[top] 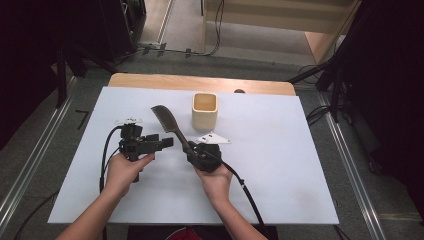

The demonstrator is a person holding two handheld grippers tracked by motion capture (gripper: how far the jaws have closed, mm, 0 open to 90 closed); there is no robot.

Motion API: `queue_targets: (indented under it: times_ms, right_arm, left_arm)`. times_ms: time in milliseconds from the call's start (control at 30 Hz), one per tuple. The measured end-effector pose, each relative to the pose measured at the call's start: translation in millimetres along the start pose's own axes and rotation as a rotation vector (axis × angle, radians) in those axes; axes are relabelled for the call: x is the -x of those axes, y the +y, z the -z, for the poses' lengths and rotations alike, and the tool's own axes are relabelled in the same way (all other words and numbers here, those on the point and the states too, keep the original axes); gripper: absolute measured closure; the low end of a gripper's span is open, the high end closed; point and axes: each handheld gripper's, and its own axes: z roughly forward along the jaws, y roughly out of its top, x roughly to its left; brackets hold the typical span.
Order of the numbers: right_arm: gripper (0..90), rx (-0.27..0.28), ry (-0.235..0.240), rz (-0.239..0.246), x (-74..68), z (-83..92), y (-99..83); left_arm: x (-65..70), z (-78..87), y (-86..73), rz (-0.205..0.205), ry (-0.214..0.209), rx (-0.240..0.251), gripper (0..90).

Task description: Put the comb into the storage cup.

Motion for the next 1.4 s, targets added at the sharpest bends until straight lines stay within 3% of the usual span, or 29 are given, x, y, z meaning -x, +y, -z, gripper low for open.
queue_targets:
  times_ms: [133,267,600,1033,1200,1400]
  right_arm:
    - [70.2,0.023,-0.005,-0.009,-3.2,-1.5,-0.6]
    - [70.2,0.037,-0.01,-0.018,-5.7,-4.1,-1.2]
    - [70.2,0.07,-0.009,-0.032,-11.9,-7.4,-3.2]
    - [70.2,0.089,0.002,-0.061,-12.7,-9.3,-3.5]
    - [70.2,0.105,-0.004,-0.057,-15.5,-9.8,-4.2]
    - [70.2,0.117,-0.009,-0.063,-16.8,-10.8,-4.7]
  left_arm:
    - [-1.0,-1.6,0.2,0.012,0.003,0.012,24.9]
    - [-4.4,-3.3,0.4,0.052,-0.006,0.027,24.9]
    - [-3.9,-10.0,1.2,0.066,-0.006,0.047,25.8]
    - [-3.7,-22.0,4.2,0.129,-0.008,0.082,25.9]
    - [-3.6,-23.7,4.8,0.132,-0.01,0.086,26.0]
    - [-3.2,-27.6,5.5,0.173,-0.035,0.093,27.6]
